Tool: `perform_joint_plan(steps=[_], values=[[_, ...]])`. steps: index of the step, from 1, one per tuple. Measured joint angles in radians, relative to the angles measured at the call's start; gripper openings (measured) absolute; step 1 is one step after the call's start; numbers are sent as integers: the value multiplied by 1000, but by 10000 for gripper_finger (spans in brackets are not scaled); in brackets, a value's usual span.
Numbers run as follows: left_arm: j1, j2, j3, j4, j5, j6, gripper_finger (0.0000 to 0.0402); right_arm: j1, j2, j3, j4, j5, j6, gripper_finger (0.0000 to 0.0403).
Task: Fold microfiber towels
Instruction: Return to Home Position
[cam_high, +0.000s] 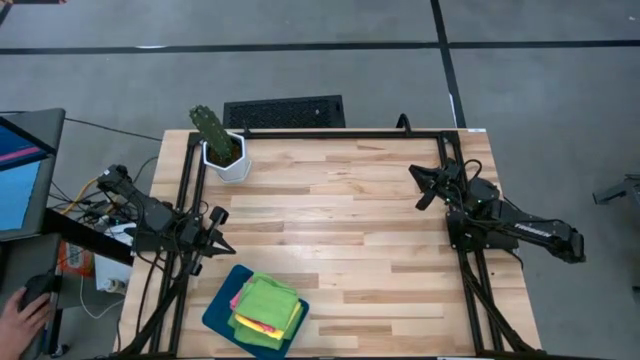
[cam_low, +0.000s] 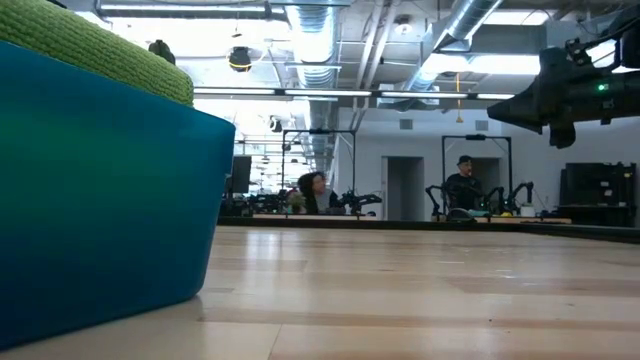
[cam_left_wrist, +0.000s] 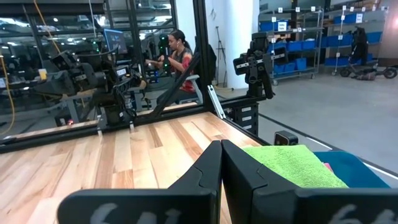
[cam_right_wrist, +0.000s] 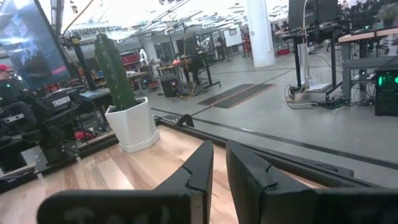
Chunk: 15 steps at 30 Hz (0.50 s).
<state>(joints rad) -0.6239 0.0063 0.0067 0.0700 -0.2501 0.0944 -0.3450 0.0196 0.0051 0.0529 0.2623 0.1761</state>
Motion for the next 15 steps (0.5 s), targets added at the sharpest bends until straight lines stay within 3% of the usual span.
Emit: perform_joint_plan(steps=[15], values=[[0, 0, 0, 0, 0, 0, 0, 0, 0, 0, 0, 0, 0, 70]])
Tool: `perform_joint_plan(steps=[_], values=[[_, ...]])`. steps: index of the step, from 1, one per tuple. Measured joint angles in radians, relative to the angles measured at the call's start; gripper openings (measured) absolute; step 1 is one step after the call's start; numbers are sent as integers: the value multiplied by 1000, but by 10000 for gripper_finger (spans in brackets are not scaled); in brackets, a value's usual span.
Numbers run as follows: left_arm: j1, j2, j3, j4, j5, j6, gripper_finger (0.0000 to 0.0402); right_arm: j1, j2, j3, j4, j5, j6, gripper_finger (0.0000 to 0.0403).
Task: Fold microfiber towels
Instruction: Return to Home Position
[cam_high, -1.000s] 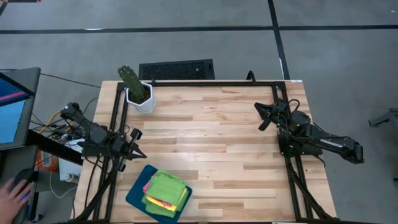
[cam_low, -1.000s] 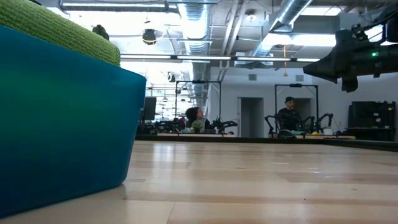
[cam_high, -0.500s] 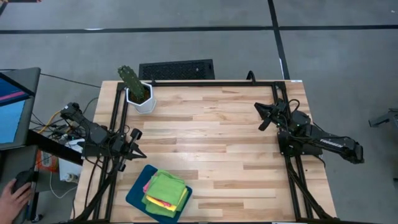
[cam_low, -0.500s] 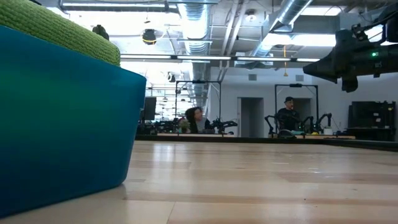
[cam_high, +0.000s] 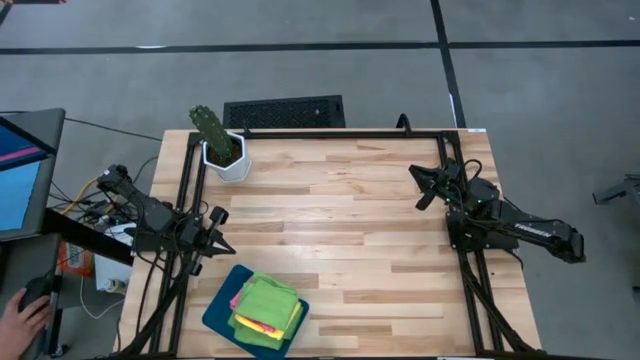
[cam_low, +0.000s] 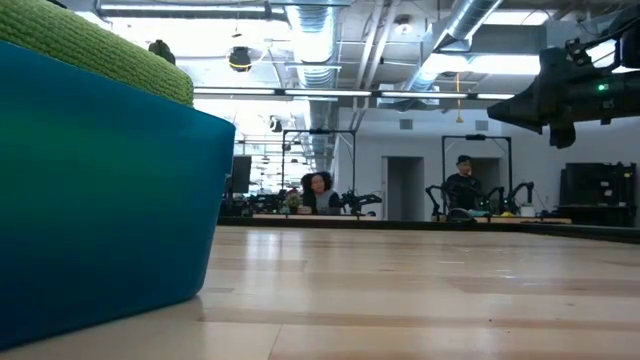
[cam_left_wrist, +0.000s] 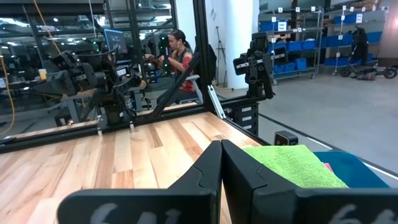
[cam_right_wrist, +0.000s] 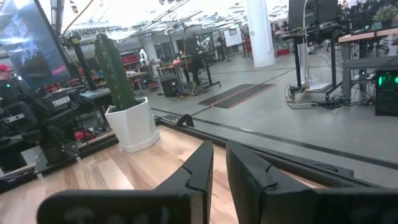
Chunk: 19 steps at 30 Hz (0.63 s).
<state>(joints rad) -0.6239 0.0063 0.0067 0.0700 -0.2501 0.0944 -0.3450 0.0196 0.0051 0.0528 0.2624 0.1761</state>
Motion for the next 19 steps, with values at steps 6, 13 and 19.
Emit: perform_joint_plan(steps=[6, 13, 19], values=[[0, 0, 0, 0, 0, -2, 0, 0, 0, 0, 0, 0, 0, 70], [0, 0, 0, 0, 0, -5, 0, 0, 0, 0, 0, 0, 0, 70], [0, 0, 0, 0, 0, -9, 0, 0, 0, 0, 0, 0, 0, 70]])
